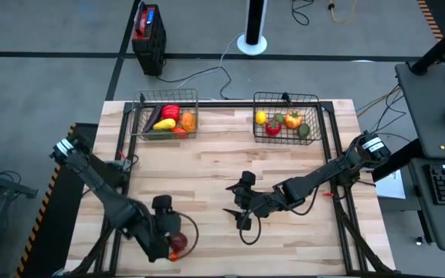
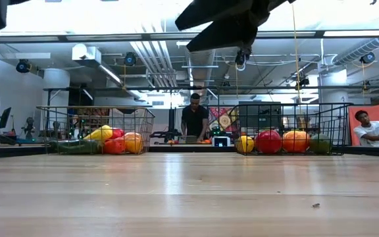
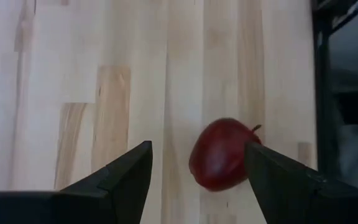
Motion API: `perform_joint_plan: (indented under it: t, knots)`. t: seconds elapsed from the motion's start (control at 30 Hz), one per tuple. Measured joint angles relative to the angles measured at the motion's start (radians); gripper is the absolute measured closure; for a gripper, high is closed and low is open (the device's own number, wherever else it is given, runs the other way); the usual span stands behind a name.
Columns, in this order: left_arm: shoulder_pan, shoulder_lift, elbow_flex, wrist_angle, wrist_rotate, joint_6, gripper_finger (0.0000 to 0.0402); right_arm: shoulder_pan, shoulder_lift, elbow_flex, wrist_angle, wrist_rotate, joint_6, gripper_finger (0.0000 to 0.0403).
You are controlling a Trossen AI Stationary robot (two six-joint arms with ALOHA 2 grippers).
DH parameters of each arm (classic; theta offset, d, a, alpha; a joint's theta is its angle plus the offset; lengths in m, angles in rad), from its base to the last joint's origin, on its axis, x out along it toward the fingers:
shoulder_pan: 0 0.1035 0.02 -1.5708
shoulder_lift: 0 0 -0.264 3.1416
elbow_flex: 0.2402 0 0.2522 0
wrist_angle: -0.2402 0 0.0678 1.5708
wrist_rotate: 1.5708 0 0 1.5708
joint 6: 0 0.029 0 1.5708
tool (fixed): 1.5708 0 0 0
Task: Sort produce into baskets
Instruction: Put the apple into the black wire basket
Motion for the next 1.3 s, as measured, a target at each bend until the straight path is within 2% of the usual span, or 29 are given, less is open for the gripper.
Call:
perform_joint_plan:
  t: [0.1, 0.23, 0.37, 0.9, 1.3]
  knots:
    - [-0.021, 0.069, 0.066, -0.065, -0.005, -0.013, 0.0167, 0.000, 0.000, 0.000, 0.020, -0.005, 0.001, 0.0076]
    - [-0.051, 0.146, 0.134, -0.133, -0.006, -0.034, 0.0167, -0.007, 0.001, 0.000, 0.041, -0.066, 0.001, 0.0076]
    - [-0.083, 0.188, 0.168, -0.172, -0.006, -0.074, 0.0167, -0.011, 0.009, 0.000, 0.066, -0.104, -0.020, 0.0076]
    - [-0.177, 0.213, 0.138, -0.186, -0.032, -0.262, 0.0167, -0.016, 0.162, 0.017, 0.353, -0.229, -0.162, 0.0076]
    - [-0.231, 0.213, 0.036, -0.095, -0.031, -0.394, 0.0167, -0.027, 0.419, 0.264, 0.351, -0.365, -0.226, 0.0076]
